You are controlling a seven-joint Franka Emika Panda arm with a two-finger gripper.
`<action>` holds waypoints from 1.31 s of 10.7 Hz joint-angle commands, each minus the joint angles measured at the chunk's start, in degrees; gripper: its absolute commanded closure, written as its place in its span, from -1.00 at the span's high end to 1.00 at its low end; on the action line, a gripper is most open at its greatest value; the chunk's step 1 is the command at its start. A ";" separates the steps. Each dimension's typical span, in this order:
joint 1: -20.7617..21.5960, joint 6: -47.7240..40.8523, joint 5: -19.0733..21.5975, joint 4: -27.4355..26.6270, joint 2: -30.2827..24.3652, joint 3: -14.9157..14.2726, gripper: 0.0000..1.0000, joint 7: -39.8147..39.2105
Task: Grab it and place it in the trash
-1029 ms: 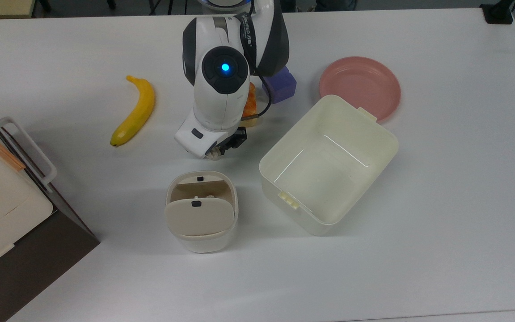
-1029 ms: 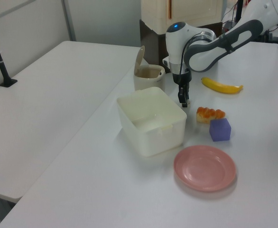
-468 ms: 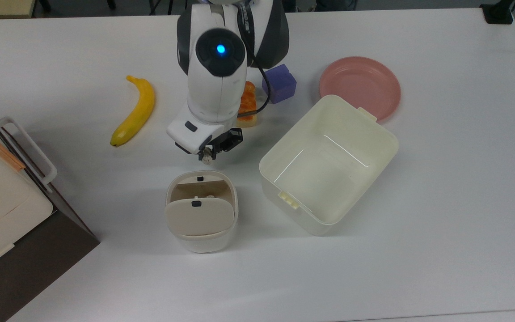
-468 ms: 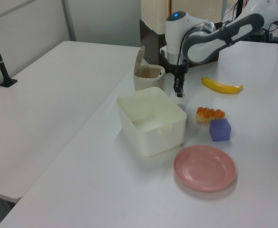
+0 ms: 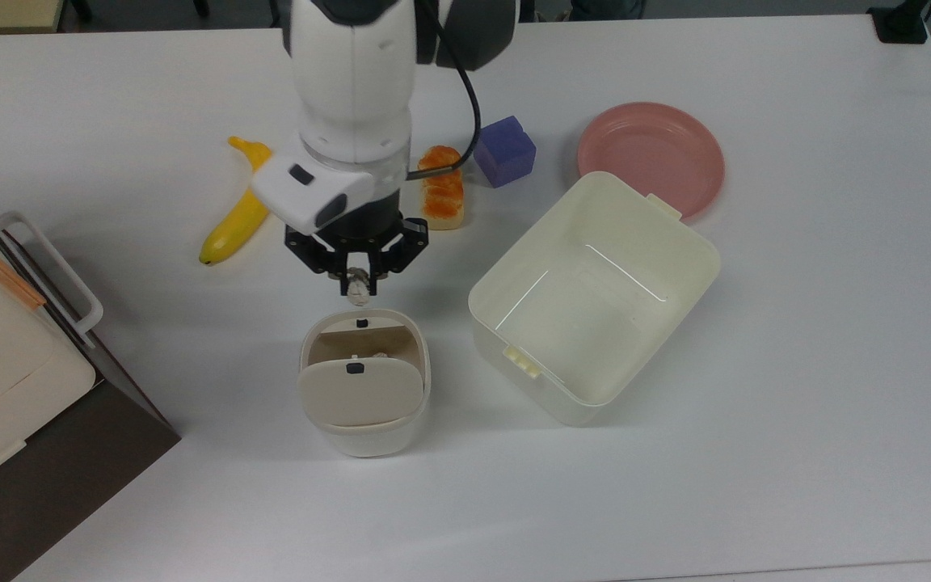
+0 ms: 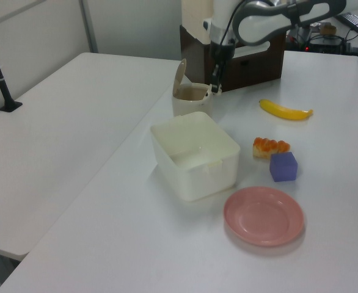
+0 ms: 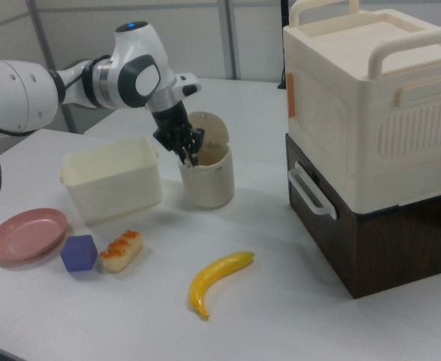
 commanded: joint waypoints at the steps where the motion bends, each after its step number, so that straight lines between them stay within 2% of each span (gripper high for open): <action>1: 0.41 6.62 2.10 1.58 0.42 -1.84 -0.46 1.27; 2: 0.50 12.06 2.98 1.23 0.94 -2.45 -0.41 4.42; 3: 0.67 16.29 2.81 1.14 2.17 -2.55 -0.01 7.84; 4: 0.76 18.25 2.63 1.14 2.88 -2.55 0.92 11.01; 5: 0.85 18.70 2.37 1.14 3.14 -2.55 1.00 12.78; 8: 1.02 17.83 2.37 1.14 2.71 -2.55 1.00 12.71; 9: 1.72 14.52 2.37 1.05 1.92 -2.46 1.00 12.71; 12: 3.04 -6.19 2.72 0.88 -5.18 -1.85 1.00 12.45; 14: 3.22 -15.53 3.07 -1.39 -10.53 -1.76 1.00 12.18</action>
